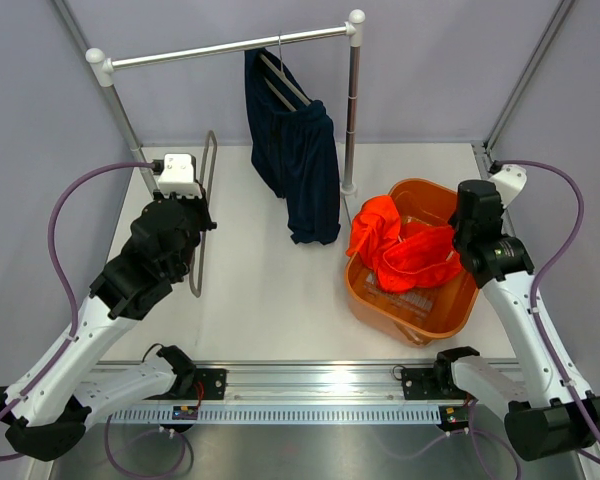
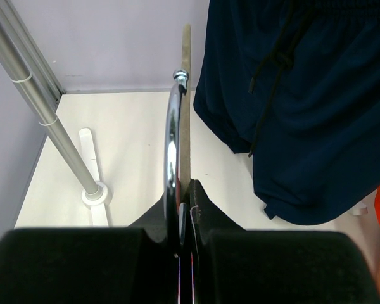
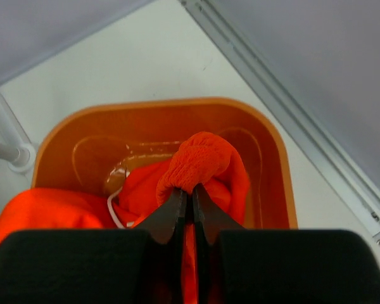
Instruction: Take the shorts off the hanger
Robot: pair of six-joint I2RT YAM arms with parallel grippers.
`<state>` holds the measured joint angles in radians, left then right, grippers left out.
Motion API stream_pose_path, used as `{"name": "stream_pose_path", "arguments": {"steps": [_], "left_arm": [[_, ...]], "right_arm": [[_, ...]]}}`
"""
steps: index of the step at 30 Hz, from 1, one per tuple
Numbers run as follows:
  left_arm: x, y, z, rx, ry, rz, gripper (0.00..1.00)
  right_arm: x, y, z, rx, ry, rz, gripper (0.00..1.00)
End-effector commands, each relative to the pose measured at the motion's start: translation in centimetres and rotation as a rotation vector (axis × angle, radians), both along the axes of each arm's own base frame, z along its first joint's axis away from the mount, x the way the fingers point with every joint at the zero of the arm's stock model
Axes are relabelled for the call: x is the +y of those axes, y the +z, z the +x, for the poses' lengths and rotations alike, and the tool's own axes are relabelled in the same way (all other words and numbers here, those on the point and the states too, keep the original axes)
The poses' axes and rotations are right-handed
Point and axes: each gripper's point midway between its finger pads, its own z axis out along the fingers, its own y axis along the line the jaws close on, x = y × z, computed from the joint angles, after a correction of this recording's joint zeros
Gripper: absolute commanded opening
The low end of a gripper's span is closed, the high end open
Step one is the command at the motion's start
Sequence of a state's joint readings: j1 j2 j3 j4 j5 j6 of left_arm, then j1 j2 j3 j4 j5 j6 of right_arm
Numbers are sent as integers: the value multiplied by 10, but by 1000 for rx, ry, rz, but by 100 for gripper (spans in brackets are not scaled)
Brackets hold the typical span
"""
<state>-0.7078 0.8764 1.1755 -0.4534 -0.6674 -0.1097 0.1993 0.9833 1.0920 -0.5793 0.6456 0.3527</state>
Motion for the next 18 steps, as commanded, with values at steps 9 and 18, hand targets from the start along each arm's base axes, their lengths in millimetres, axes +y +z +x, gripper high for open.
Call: {"name": "stream_pose_path", "arguments": {"steps": [9,18], "left_arm": [[-7,13,3,-47,-24,-43,0],[-11,12,5,-40,-37,-46,0]], "right_arm": [[57,0,11,-44,251,237,54],[102,-9,17,-12,447,320,73]]}}
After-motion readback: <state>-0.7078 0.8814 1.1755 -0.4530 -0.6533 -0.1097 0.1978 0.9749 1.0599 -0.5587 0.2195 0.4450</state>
